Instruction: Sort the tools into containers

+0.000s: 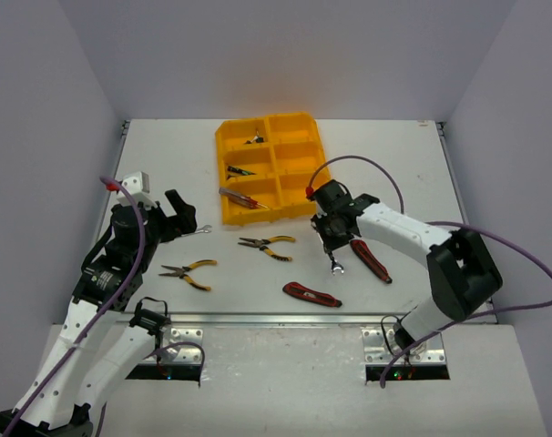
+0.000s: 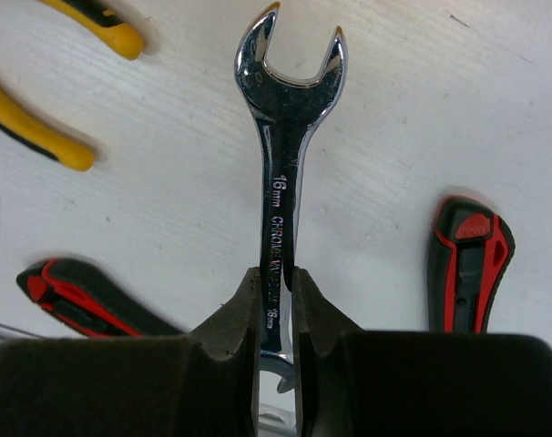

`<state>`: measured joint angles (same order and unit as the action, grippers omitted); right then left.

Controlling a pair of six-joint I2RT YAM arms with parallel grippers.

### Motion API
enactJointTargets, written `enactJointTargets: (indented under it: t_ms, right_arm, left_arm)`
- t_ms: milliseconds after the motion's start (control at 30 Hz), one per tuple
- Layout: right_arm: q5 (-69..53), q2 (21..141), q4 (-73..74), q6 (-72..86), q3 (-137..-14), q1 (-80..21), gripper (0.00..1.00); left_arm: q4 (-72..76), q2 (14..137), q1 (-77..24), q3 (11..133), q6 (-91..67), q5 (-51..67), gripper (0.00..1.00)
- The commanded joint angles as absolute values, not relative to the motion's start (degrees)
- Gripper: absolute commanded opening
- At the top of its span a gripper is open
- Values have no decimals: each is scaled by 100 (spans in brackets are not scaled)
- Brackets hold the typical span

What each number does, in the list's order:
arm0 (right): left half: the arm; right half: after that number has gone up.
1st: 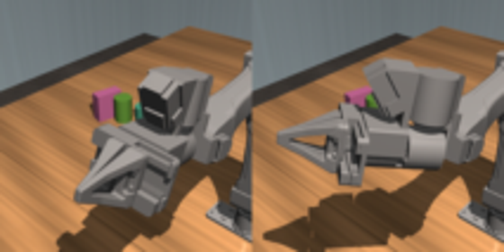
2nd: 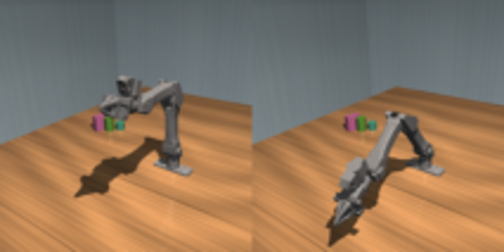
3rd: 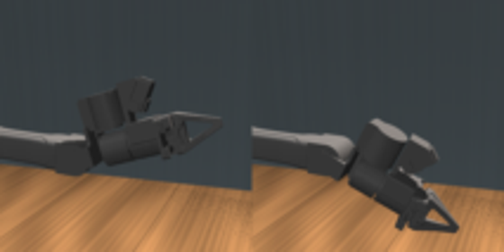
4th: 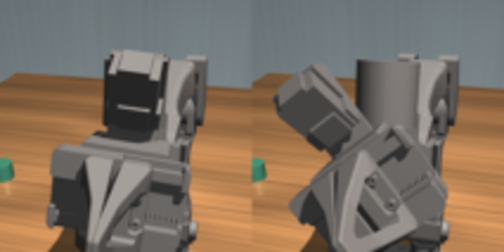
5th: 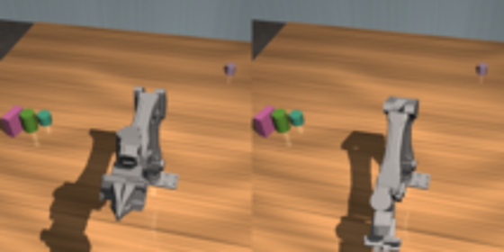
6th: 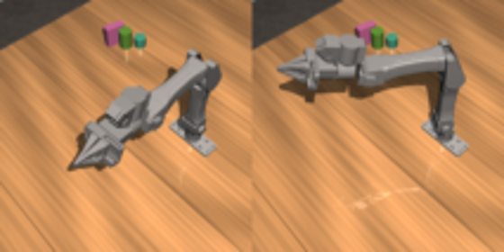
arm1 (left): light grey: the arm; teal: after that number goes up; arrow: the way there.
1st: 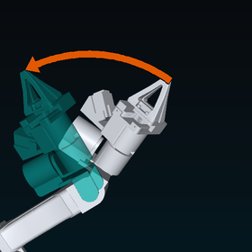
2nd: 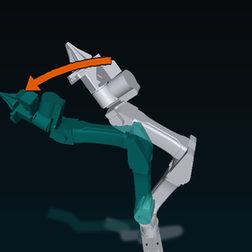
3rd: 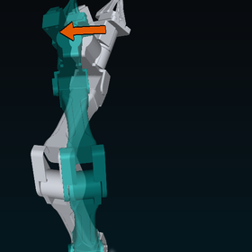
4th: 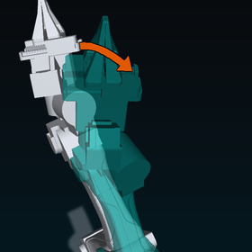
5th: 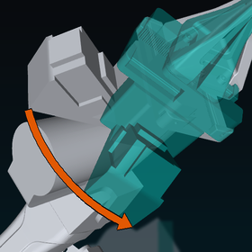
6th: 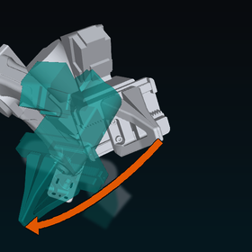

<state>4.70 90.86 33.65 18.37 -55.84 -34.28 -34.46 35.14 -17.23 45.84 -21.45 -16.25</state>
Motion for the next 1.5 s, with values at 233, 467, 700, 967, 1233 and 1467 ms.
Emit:
enactJointTargets:
  t_ms: [233,467,700,967,1233,1467]
  right_arm:
    - [467,7930,3628,1493,-6019,-3463,0]
    - [795,8610,3137,487,-7035,-3429,0]
    - [601,9675,2394,-1362,-8027,-3301,0]
    - [-125,10699,1792,-3038,-8790,-2879,0]
    - [-604,11130,1438,-3682,-8770,-2747,1]
    - [-652,10861,1289,-3424,-8380,-2749,54]
  left_arm:
    - [-3138,3468,-1761,4574,-2083,-1626,100]
    - [-3146,3457,-1758,4570,-2086,-1638,100]
    - [-3146,3373,-1765,4562,-2099,-1644,100]
    - [-3155,3265,-1843,4553,-2101,-1666,100]
    - [-3129,3286,-1890,4553,-2101,-1635,100]
    - [-3236,3666,-1881,4641,-2159,-1921,100]
